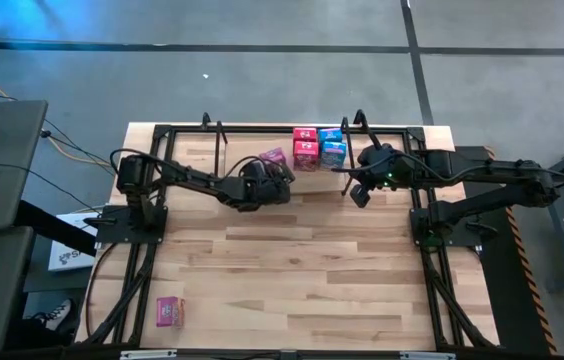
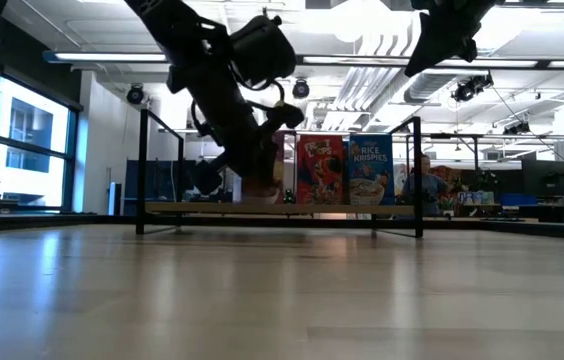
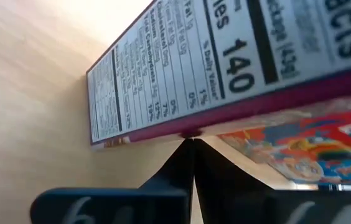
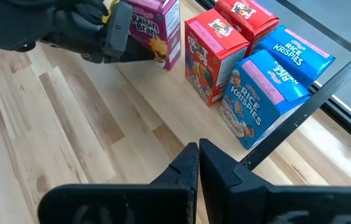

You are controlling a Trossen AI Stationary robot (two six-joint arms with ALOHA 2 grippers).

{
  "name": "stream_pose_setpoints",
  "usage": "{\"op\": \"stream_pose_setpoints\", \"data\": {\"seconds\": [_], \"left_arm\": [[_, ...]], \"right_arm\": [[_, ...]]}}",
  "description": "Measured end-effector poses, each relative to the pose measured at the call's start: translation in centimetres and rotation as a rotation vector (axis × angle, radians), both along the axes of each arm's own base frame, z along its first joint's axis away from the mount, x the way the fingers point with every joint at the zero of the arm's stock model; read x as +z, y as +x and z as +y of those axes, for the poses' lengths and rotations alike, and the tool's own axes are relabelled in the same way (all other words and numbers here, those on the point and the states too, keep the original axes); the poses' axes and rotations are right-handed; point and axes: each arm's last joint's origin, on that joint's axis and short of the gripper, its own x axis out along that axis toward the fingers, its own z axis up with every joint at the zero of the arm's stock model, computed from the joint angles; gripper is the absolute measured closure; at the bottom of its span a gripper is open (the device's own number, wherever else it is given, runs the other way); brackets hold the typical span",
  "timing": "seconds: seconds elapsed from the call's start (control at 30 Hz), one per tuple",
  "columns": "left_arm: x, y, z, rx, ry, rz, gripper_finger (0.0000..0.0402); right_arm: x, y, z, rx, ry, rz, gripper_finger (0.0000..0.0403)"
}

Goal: Stack cereal on shelf
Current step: Put the top violet cereal box on the shelf

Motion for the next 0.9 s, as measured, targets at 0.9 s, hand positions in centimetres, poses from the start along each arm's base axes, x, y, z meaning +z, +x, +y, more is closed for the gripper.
{"op": "stream_pose_setpoints", "data": {"seconds": [0.9], "left_arm": [[5.3,-2.4,1.9,-0.281,0.172,0.302,0.0401]], "right_arm": [[0.1,0.1,0.0,-0.029,0.019,-0.028,0.0403]]}}
